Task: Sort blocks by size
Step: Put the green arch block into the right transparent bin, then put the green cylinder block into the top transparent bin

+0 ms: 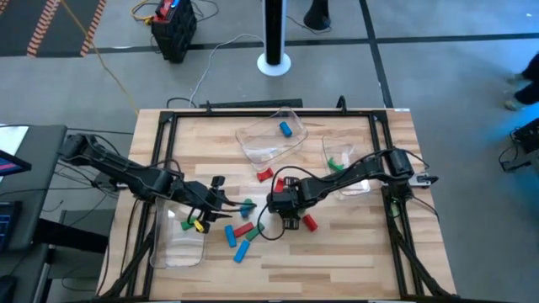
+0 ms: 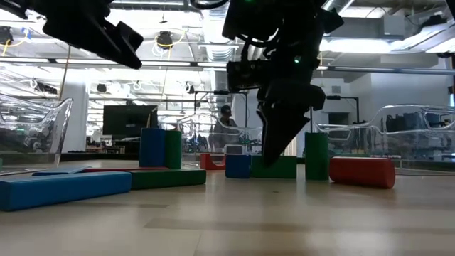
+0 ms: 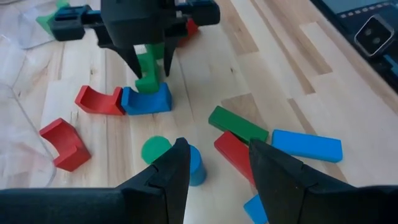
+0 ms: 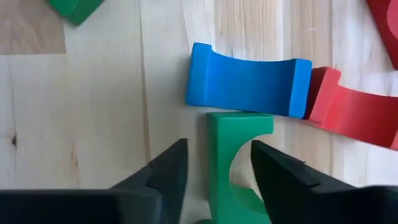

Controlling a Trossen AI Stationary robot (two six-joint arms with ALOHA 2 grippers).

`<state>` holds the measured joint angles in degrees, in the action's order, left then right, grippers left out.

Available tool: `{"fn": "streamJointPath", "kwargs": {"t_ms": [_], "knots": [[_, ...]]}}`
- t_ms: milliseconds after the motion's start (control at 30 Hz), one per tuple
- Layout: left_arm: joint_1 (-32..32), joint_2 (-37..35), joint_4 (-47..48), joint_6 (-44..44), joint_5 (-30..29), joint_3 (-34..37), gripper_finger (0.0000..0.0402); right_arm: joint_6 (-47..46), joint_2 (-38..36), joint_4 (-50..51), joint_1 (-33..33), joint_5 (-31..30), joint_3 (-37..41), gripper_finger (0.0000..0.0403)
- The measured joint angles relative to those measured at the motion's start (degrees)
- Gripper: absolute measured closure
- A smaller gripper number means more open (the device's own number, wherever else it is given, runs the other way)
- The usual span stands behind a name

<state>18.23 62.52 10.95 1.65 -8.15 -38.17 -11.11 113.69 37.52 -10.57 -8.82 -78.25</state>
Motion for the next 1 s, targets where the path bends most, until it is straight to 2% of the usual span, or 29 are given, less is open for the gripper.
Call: {"fn": "streamJointPath", "kwargs": {"t_ms": [133,300,533,800,1000], "knots": [[-1.46,3.59,-2.75,0.52,-0.57,0.04,0.0243,0.02,0.00,-0.37,-0.54,-0.02,-0.25,0.0153],[-4.11,3.93,-4.20,0.52,-1.32,0.09,0.0244,0.73,0.00,0.01,-1.63,-0.08,-2.09,0.0149],[-5.32,0.20,-0.48,0.68,-1.31,0.09,0.0244,4.53,-0.46,-0.98,-2.31,-1.66,-5.86,0.0149],[-5.32,-0.71,3.06,-1.07,-1.28,0.09,0.0244,12.05,-0.46,-13.60,-1.29,-1.85,-6.22,0.0149],[-5.21,-0.48,4.36,-3.04,-0.06,0.07,0.0244,15.04,-0.46,-18.81,1.03,-1.47,-6.22,0.0149]]}}
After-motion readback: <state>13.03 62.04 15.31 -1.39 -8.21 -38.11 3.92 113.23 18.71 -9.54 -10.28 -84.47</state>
